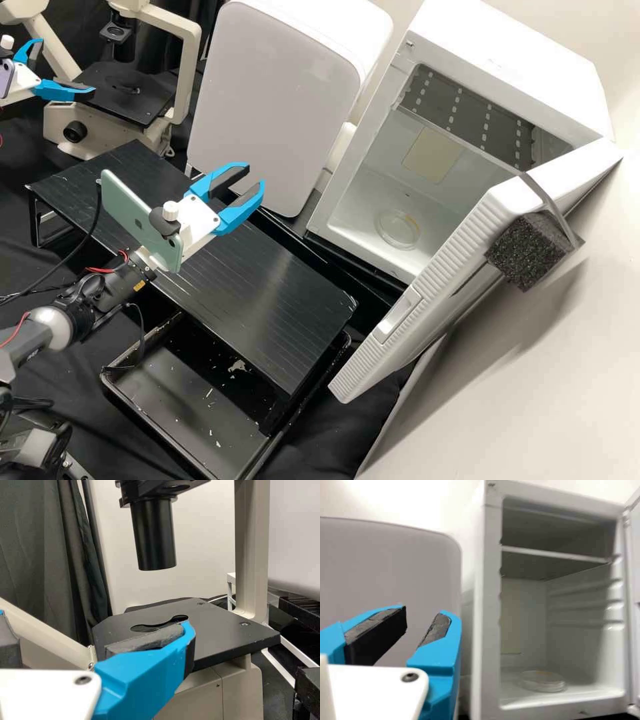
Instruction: Open the incubator door
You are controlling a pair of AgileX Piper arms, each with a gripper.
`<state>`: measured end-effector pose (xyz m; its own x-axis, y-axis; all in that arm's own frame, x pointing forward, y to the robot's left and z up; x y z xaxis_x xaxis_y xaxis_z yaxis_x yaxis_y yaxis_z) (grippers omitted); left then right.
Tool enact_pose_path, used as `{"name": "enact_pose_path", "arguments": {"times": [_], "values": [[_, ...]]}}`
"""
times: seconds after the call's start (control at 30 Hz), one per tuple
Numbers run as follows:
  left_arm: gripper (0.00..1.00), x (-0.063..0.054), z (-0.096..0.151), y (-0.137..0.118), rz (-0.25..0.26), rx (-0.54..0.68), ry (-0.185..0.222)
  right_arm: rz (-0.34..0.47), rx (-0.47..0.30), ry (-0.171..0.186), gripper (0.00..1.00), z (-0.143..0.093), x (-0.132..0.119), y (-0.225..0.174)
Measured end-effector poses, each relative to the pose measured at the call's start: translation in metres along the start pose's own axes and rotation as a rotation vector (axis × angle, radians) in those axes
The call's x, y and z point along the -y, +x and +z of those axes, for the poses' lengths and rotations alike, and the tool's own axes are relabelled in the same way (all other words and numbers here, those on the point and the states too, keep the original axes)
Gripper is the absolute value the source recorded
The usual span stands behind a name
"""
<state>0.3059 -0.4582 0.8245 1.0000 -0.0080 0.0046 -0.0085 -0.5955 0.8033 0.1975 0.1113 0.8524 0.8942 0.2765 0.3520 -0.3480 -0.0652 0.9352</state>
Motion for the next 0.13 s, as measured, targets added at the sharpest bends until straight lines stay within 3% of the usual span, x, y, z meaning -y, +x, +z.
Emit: {"name": "enact_pose_path", "arguments": {"times": [0.13], "values": [[1.0, 0.0, 0.0, 0.0, 0.0, 0.0, 0.0, -0.026, -0.023, 0.002, 1.0, 0.001, 0.0023, -0.003]]}}
